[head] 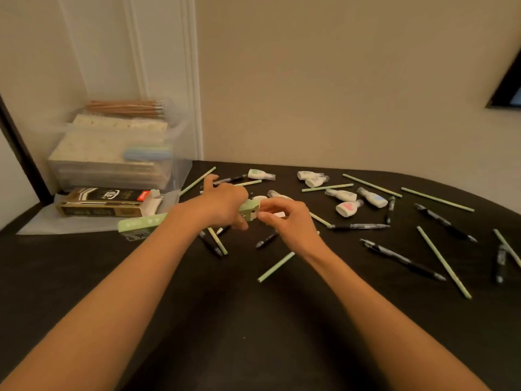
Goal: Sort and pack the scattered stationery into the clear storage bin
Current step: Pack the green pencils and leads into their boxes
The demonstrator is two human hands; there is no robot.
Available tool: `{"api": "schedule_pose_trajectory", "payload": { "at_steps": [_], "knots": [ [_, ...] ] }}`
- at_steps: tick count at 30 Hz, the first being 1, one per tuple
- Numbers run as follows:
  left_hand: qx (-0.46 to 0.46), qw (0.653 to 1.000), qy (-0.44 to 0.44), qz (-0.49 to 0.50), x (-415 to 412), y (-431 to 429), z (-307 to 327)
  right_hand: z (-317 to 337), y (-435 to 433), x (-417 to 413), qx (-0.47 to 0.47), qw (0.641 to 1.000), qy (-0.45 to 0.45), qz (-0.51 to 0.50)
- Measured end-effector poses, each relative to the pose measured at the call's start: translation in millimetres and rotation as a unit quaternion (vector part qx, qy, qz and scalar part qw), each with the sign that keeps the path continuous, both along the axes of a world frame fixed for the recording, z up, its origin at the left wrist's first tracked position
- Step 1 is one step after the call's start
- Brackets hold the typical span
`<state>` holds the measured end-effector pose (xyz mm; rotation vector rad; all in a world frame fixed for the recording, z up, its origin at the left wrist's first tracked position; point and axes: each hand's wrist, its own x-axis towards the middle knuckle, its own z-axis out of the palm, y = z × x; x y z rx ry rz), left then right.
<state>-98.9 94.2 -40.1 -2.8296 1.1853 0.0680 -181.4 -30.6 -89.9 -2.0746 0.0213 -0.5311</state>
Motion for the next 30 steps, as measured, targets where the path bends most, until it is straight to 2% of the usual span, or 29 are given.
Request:
{"api": "schedule_pose_trajectory", "payload": {
  "at_steps": [3, 7, 13, 15, 17, 19, 21, 22, 24, 30],
  "knots": [
    [-0.017, 0.999, 0.041, -0.018, -8, -11, 0, -3, -8, -17, -0.014, 1.000, 0.001, -0.003],
    [-0.012, 0.999, 0.039, -0.022, -16, -20, -2, -2, -16, -31, 0.022, 1.000, 0.006, 0.018],
    [-0.014, 0.998, 0.052, -0.027, -18, -25, -7, -7, -23, -28, 0.013, 0.999, 0.024, 0.028],
    [-0.038, 0.998, 0.039, -0.018, -21, -26, -7, -8, -26, -25, 0.100, 0.994, 0.040, 0.026],
    [-0.099, 0.995, 0.010, -0.009, -24, -26, -8, -10, -31, -23, 0.246, 0.966, 0.066, 0.044],
    [-0.181, 0.983, -0.013, -0.022, -24, -23, -12, -11, -36, -23, 0.397, 0.912, 0.079, 0.065],
    [-0.258, 0.963, -0.013, -0.072, -25, -20, -18, -14, -40, -23, 0.508, 0.854, 0.080, 0.074],
    [-0.284, 0.954, -0.007, -0.098, -26, -20, -21, -15, -42, -22, 0.534, 0.837, 0.081, 0.081],
    [-0.309, 0.943, -0.010, -0.126, -28, -22, -27, -18, -43, -21, 0.538, 0.832, 0.093, 0.099],
    [-0.290, 0.953, -0.075, -0.040, -28, -34, -39, -22, -45, -16, 0.516, 0.840, 0.123, 0.115]
  ]
}}
